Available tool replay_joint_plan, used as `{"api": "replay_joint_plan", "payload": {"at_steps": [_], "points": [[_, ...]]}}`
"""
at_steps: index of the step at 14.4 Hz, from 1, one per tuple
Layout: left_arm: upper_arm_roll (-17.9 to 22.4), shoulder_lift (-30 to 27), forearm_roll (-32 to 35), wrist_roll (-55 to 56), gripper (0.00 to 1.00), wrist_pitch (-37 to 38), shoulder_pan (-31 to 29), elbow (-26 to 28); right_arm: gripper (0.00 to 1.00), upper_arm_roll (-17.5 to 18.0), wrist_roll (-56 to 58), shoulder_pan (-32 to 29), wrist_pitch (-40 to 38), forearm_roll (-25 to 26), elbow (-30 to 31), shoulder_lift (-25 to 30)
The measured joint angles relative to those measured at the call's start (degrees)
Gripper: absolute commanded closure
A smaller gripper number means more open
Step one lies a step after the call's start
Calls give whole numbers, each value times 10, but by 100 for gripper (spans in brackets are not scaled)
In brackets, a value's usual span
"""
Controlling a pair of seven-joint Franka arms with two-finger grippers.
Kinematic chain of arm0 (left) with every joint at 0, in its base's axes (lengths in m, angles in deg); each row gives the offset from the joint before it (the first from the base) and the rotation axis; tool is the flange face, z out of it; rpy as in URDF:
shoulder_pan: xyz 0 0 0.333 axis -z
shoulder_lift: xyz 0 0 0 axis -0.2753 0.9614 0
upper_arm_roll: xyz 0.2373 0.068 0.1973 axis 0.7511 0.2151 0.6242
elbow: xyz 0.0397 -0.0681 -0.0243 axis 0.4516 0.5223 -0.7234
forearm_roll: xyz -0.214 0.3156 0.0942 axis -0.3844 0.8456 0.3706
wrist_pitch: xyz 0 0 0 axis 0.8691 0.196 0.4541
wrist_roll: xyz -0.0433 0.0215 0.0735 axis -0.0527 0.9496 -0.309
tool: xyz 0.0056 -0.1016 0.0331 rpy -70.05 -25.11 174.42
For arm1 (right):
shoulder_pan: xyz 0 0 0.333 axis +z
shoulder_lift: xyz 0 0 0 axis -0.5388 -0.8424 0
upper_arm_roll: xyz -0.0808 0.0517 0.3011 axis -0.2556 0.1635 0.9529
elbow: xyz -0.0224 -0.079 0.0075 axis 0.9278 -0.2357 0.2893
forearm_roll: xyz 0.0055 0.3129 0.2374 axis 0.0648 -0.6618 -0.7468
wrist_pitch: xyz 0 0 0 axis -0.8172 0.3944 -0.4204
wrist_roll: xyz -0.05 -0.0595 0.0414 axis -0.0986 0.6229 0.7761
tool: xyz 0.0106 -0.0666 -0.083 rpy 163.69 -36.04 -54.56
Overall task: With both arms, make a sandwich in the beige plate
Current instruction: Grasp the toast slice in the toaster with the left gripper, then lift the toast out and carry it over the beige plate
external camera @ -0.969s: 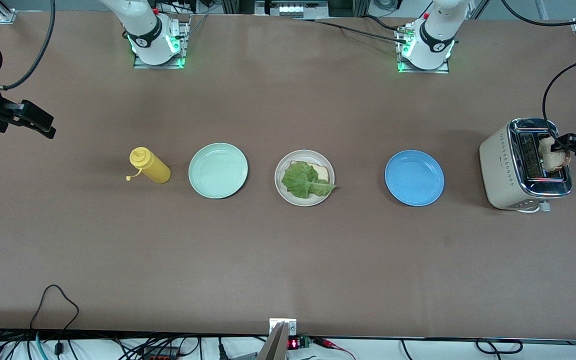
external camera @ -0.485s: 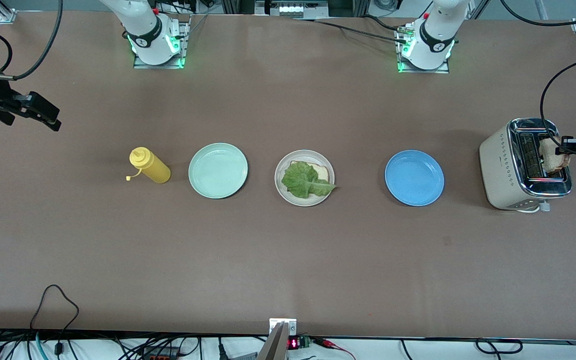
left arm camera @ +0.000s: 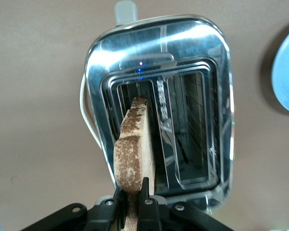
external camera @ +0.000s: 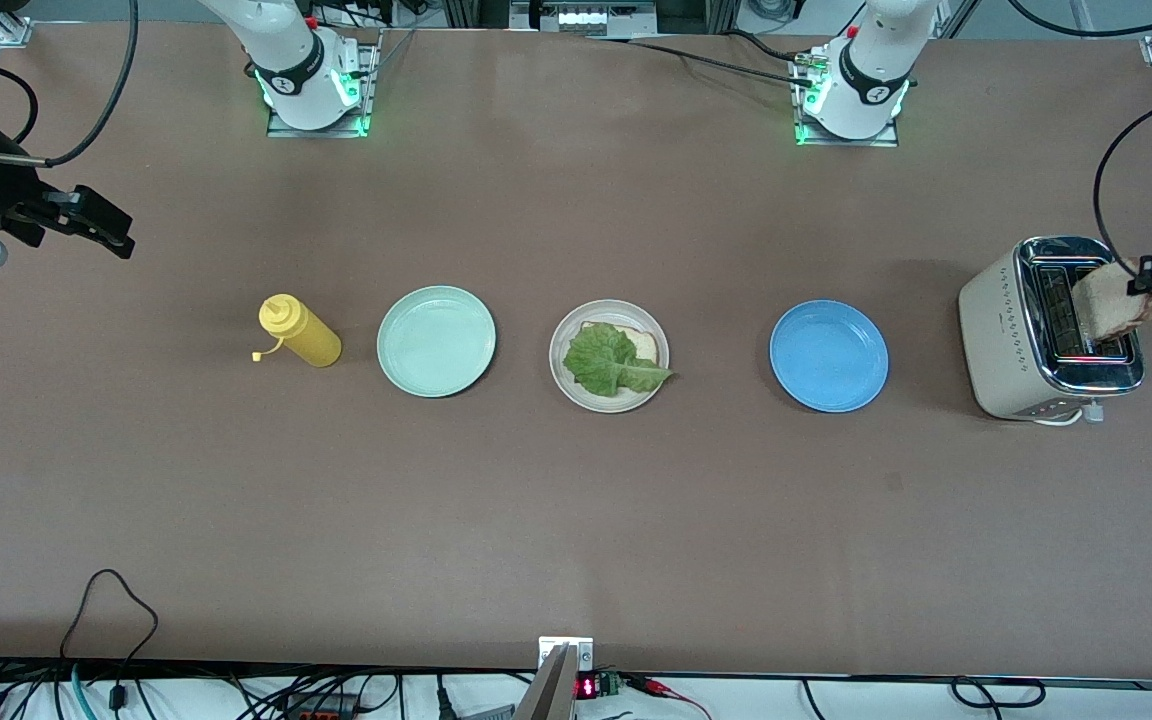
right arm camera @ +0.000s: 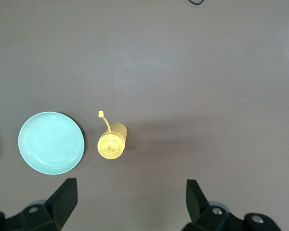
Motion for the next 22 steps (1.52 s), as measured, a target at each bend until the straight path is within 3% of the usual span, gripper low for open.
{"api": "replay_joint_plan", "payload": {"at_steps": [5,8,12,14,17,22], "points": [[-36,-18,-23,3,99,155,0,-114,0,-2,0,0,0,0,9,7],[-91,-19,-54,31,99,192,2,-142,0,-2,1,0,0,-1,9,8],[-198,3,-69,129,100,193,14,-142,0,-13,32,-1,-1,-44,11,15],[-231,24,-74,155,100,193,44,-141,0,-20,55,-1,0,-48,11,15],[-240,66,-104,279,100,185,129,-141,0,-22,62,-1,0,-47,11,16],[-242,128,-248,406,99,47,218,-141,0,-21,65,1,9,-25,11,16]]}}
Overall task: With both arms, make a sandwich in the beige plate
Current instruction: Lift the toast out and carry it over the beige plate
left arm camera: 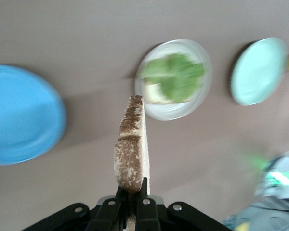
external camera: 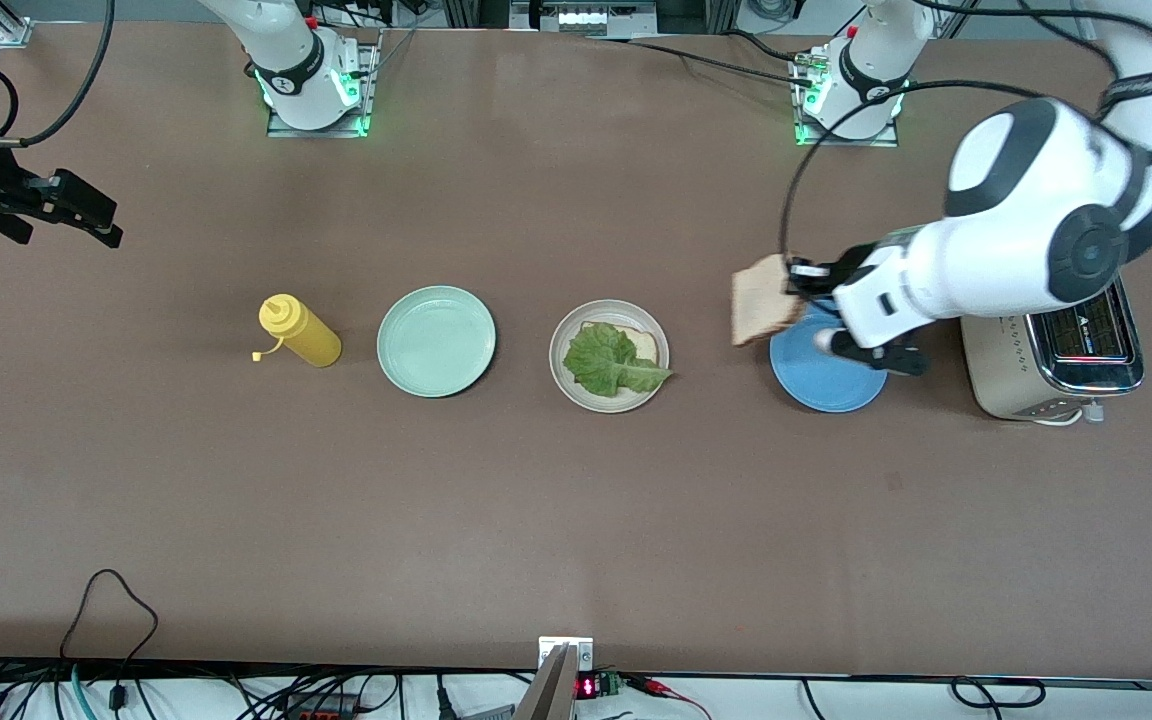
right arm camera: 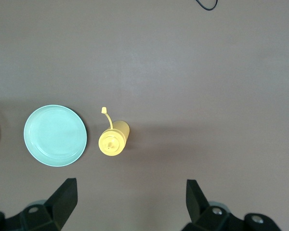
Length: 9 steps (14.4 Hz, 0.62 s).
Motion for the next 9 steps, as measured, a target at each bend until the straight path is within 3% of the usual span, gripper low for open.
{"api": "replay_joint_plan", "payload": {"at_steps": [3,5,9], "points": [[0,40,-97,1,99,-76,18,2,0,0,0,0,0,0,0,0],[0,66,-119,-5,100,-120,32,5,0,0,0,0,0,0,0,0],[0,117,-201,-122,100,-189,44,39,0,0,0,0,0,0,0,0]]}}
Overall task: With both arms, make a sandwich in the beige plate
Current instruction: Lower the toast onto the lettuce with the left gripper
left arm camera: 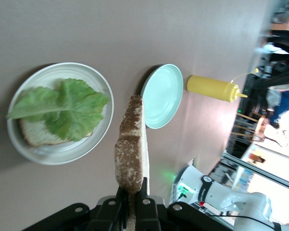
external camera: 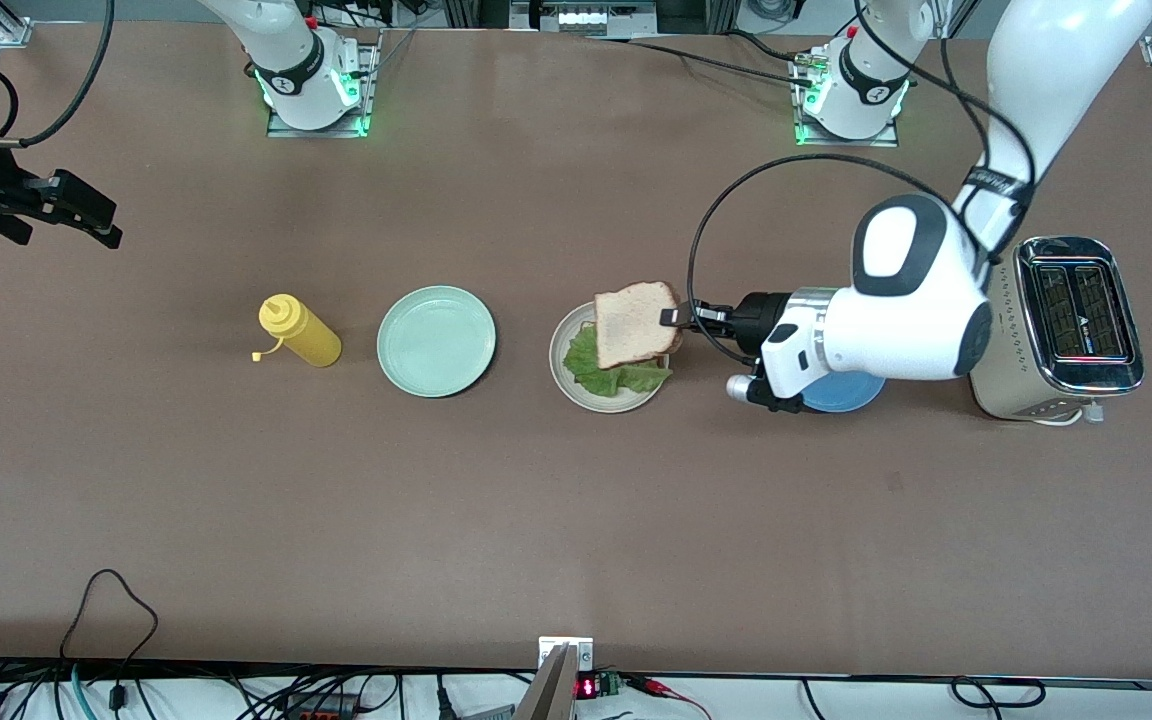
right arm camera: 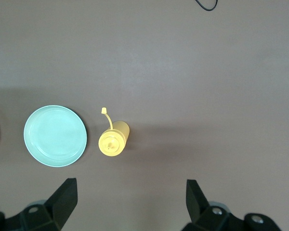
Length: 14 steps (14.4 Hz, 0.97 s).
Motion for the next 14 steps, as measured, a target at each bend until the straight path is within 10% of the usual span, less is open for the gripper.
{"api": "replay_joint_plan", "payload": {"at_steps": [6,14], "points": [[1,30,-153,-255,100,-128,0,109,0,0,0,0,0,0,0,0],[14,103,-161,-418,100,-144,-6,117,0,0,0,0,0,1,0,0]]}}
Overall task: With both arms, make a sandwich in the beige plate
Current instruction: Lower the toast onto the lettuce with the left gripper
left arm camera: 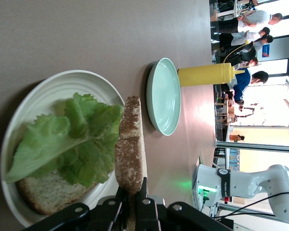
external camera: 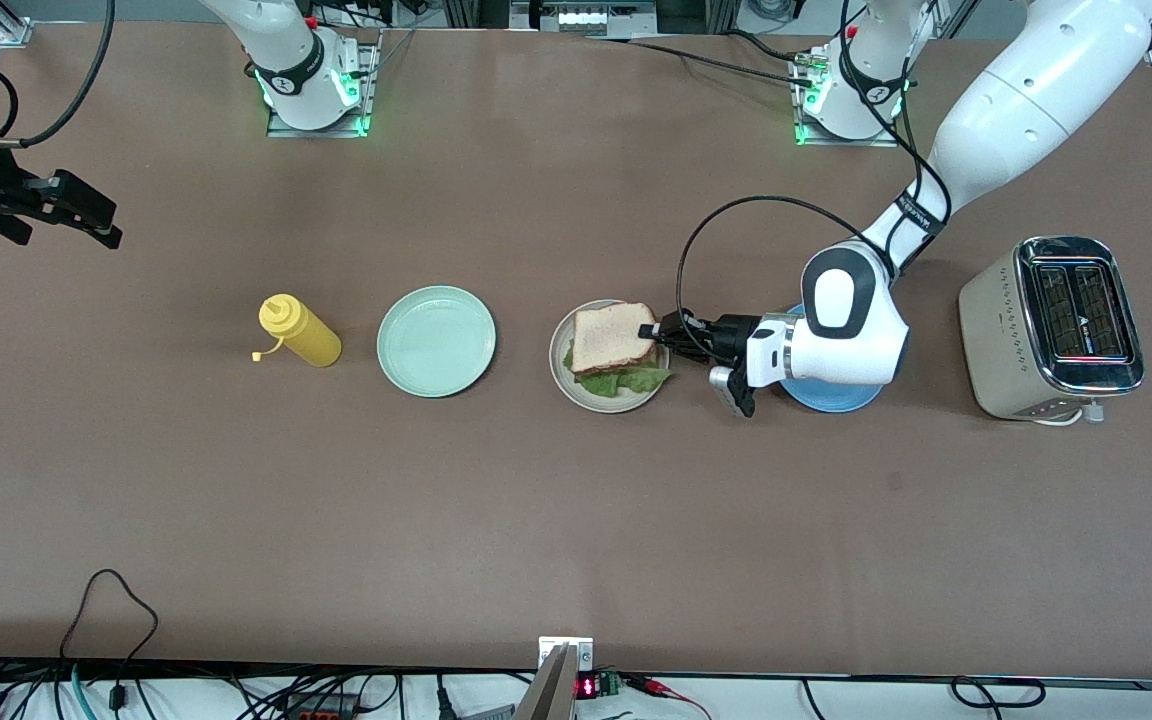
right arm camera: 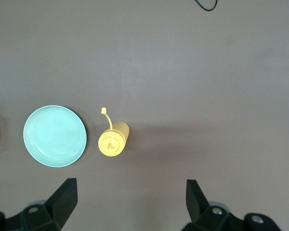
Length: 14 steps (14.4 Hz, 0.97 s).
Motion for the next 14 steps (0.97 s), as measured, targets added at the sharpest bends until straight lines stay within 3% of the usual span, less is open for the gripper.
{"api": "replay_joint_plan", "payload": {"at_steps": [4,5,6,7,8,14], "points": [[2,18,0,-22,99,-9,-5,-3,0,0,0,0,1,1,0,0],[2,20,-1,-22,89,-9,-5,-3,0,0,0,0,1,1,0,0],[2,22,-1,-23,55,-9,-5,-3,0,0,0,1,1,1,0,0],[2,25,-2,-23,5,-9,-5,-3,0,0,0,1,1,1,0,0],[2,29,-3,-23,0,-10,-5,-3,0,0,0,1,1,1,0,0],[3,33,-3,-34,0,-19,-18,-12,0,0,0,1,1,2,0,0]]}}
